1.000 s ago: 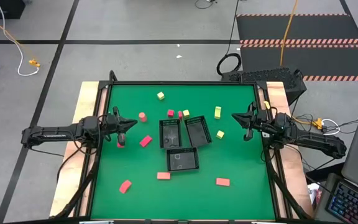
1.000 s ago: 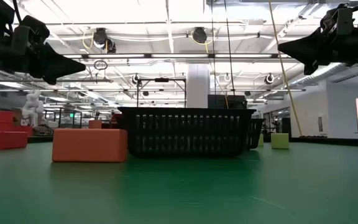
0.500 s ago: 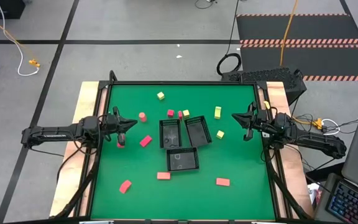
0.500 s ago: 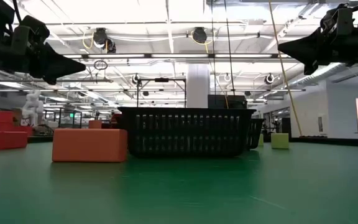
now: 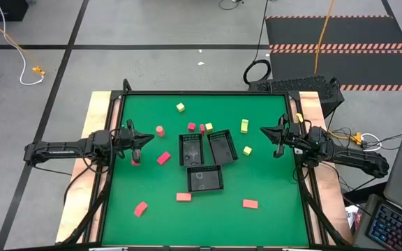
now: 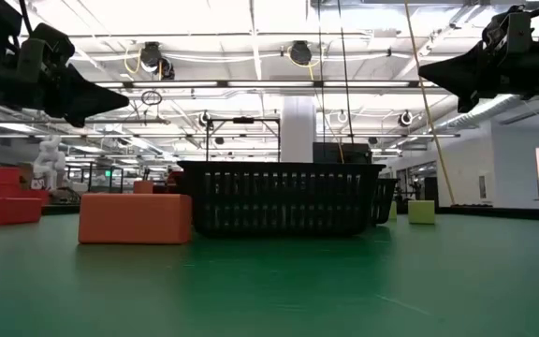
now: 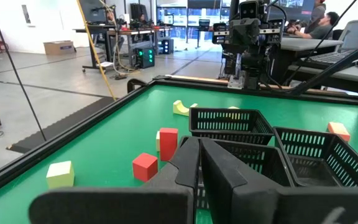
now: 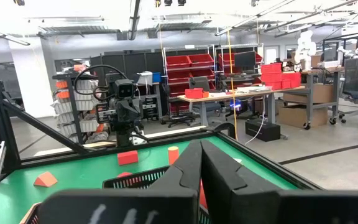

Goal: Sort & place blocks by color

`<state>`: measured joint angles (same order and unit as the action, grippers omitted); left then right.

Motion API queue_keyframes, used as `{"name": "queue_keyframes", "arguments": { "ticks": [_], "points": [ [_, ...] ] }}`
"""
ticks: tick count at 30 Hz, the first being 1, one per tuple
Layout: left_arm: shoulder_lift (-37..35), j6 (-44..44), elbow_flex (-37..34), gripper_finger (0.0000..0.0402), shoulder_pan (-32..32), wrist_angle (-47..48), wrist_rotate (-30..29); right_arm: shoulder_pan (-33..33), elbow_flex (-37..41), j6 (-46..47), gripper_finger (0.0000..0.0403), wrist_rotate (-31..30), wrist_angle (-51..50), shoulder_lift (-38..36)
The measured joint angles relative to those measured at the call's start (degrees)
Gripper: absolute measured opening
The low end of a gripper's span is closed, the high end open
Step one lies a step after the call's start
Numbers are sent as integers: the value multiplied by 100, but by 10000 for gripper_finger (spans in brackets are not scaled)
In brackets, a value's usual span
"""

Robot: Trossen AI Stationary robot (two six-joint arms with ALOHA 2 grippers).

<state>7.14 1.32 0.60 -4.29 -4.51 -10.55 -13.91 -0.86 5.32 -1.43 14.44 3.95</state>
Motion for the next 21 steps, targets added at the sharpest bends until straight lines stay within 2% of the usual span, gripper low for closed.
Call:
{"name": "queue_keyframes", "arguments": {
  "ticks": [6, 17, 21],
  "points": [
    [-1, -1, 0, 21, -3, -18, -6, 0, 2, 0, 2, 0, 0, 0],
    [0, -4, 0, 21, -20, -936, -103, -2, 2, 18, 2, 0, 149, -2],
    [-2, -2, 0, 21, -19, -920, -103, -2, 2, 435, 2, 0, 288, -2]
  ]
}}
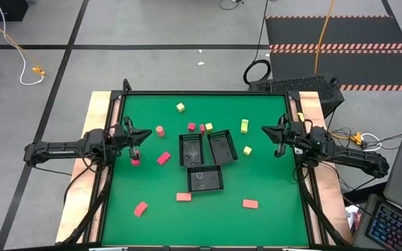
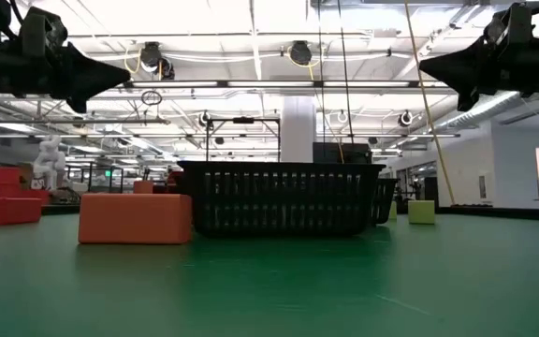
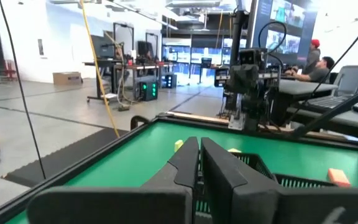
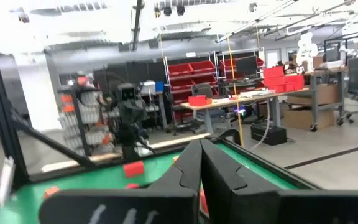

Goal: Sort & place blocks by color
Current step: Put the green block into the top right black bin

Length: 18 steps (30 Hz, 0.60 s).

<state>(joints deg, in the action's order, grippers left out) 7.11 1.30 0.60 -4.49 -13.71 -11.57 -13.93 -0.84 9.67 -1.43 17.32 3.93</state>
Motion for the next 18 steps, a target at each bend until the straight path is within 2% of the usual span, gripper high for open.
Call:
{"name": "queue_keyframes", "arguments": {
  "ticks": [5, 11, 13, 16, 18],
  "points": [
    [0, 0, 0, 21, 0, 77, 0, 2, -2, 554, 2, 0, 225, -3],
    [2, -253, 0, 21, -5, -151, -193, 0, -1, 413, 2, -8, 283, 2],
    [0, -493, 56, 22, -25, -243, -197, 2, 0, 253, 6, -189, 411, 25],
    [54, -571, 400, 39, -121, -25, -198, 0, -98, 16, 32, -514, 529, 195],
    [203, -569, 720, 71, -214, 417, -201, 0, -244, -53, 66, -706, 512, 437]
  ]
}}
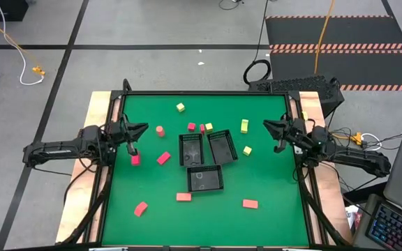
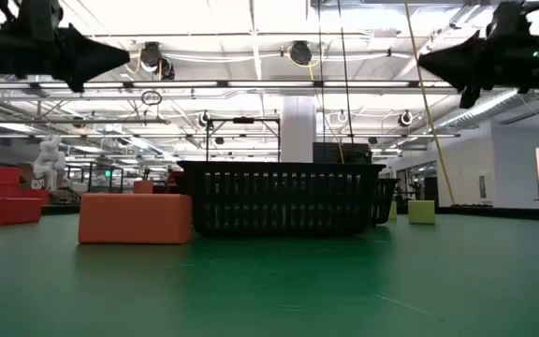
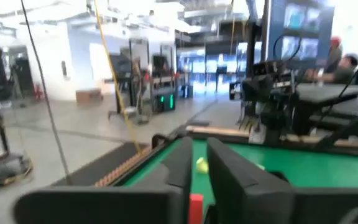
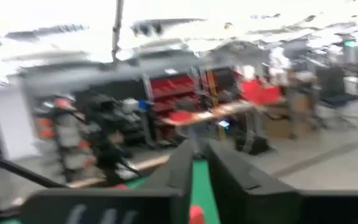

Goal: Sort & place blocks by color
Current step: Put the green block into the top right black bin

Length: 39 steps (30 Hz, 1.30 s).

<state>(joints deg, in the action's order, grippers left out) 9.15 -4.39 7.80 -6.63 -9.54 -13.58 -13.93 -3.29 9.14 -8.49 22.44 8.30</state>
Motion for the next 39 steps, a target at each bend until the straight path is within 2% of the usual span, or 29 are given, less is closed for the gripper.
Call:
{"name": "queue_keyframes", "arguments": {
  "ticks": [4, 7, 10, 13, 16, 19, 28, 31, 35, 39],
  "points": [
    [593, 162, 610, 155, -254, 593, -242, 0, -598, -72, 153, -259, 20, 783],
    [1211, 299, 1078, 210, -482, 788, -300, -2, -1349, 41, 205, -353, -533, 1697],
    [1952, 607, 1552, 248, -650, 1196, -232, 0, -2114, 160, 230, -374, -1761, 2838],
    [2683, 938, 1989, 270, -776, 1520, -193, 0, -2698, 320, 240, -367, -2645, 3933],
    [3254, 1061, 2346, 280, -837, 1801, -110, 37, -3046, 377, 248, -348, -3352, 4737],
    [3658, 1060, 2566, 282, -833, 1845, 151, 108, -3235, 513, 255, -345, -3965, 5149],
    [4147, 1105, 2605, 278, -820, 1490, 172, 762, -3346, 1248, 267, -332, -4927, 5171],
    [4329, 1104, 2543, 278, -786, 1248, 171, 1093, -3346, 1526, 267, -374, -5063, 5389],
    [4566, 1070, 2541, 278, -794, 1126, 168, 1361, -3346, 1859, 267, -792, -5405, 5731],
    [4702, 959, 2539, 278, -792, 1022, 152, 1479, -3344, 2094, 267, -800, -5328, 5999]
  ]
}}
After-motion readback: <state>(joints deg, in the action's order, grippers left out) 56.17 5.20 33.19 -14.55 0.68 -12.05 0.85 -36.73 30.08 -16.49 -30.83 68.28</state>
